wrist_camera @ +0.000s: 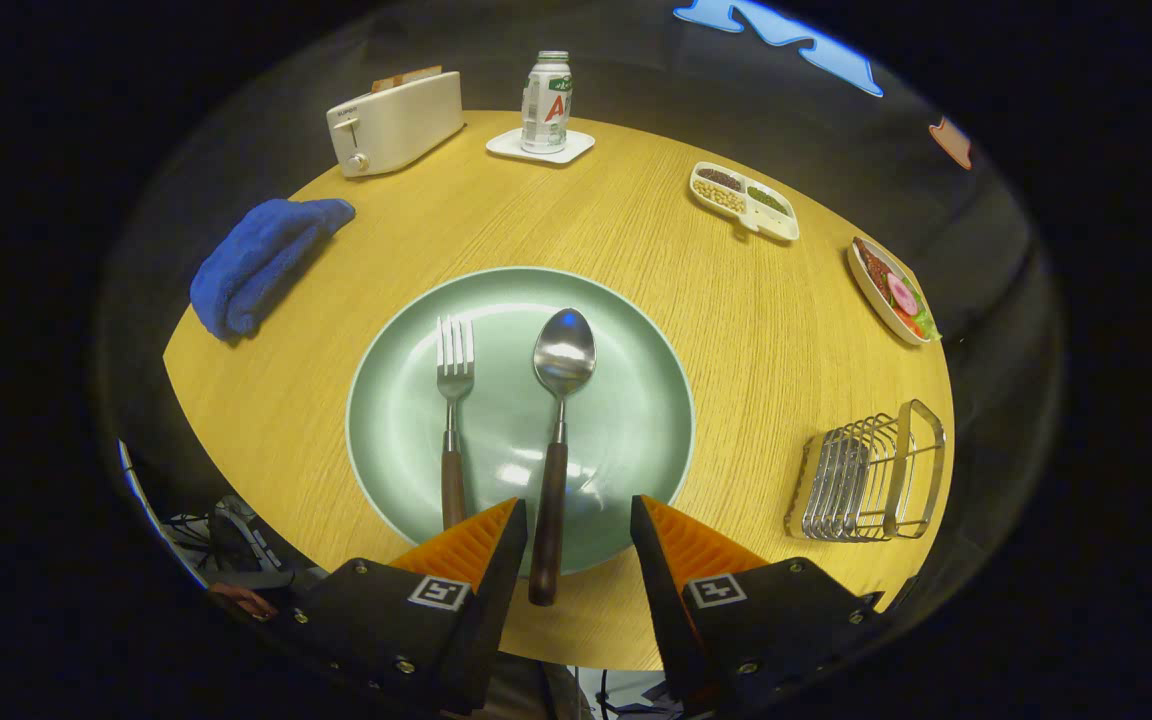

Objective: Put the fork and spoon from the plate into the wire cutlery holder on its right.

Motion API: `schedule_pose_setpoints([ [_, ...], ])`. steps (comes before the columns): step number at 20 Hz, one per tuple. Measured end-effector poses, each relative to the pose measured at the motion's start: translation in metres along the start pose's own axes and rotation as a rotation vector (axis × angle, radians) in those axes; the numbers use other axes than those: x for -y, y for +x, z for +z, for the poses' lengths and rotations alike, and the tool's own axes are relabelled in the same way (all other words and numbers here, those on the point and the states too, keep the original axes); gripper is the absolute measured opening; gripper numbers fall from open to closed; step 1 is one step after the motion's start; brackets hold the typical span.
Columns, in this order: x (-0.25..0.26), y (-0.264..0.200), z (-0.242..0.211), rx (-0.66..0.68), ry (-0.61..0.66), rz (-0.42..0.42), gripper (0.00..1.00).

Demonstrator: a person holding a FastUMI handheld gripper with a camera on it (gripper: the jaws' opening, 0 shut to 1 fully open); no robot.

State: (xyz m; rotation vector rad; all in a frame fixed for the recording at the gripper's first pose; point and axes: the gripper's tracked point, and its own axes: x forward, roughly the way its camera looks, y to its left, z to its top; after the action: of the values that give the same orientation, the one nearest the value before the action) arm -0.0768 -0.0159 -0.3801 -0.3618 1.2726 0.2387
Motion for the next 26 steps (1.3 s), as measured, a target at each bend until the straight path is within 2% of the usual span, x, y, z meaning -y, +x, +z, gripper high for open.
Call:
schedule_pose_setpoints([
  [2, -0.002, 0.01, -0.009, -0.039, -0.021, 0.0, 0.36],
  [5, -0.004, 0.011, -0.007, -0.047, -0.045, 0.007, 0.36],
  [6, 0.001, 0.034, -0.022, -0.062, -0.059, -0.015, 0.36],
  [7, 0.0, 0.015, -0.007, -0.068, -0.073, -0.012, 0.09],
  [9, 0.001, 0.017, -0.004, -0.083, -0.088, -0.013, 0.09],
  [10, 0.001, 0.017, -0.004, -0.097, -0.1, -0.009, 0.03],
  [15, 0.004, 0.009, -0.001, -0.128, -0.12, 0.034, 0.03],
  [20, 0.019, -0.032, 0.001, -0.199, -0.133, 0.132, 0.03],
  [23, 0.044, -0.061, -0.002, -0.247, -0.157, 0.141, 0.03],
  [26, 0.079, -0.089, -0.007, -0.283, -0.211, 0.109, 0.03],
])
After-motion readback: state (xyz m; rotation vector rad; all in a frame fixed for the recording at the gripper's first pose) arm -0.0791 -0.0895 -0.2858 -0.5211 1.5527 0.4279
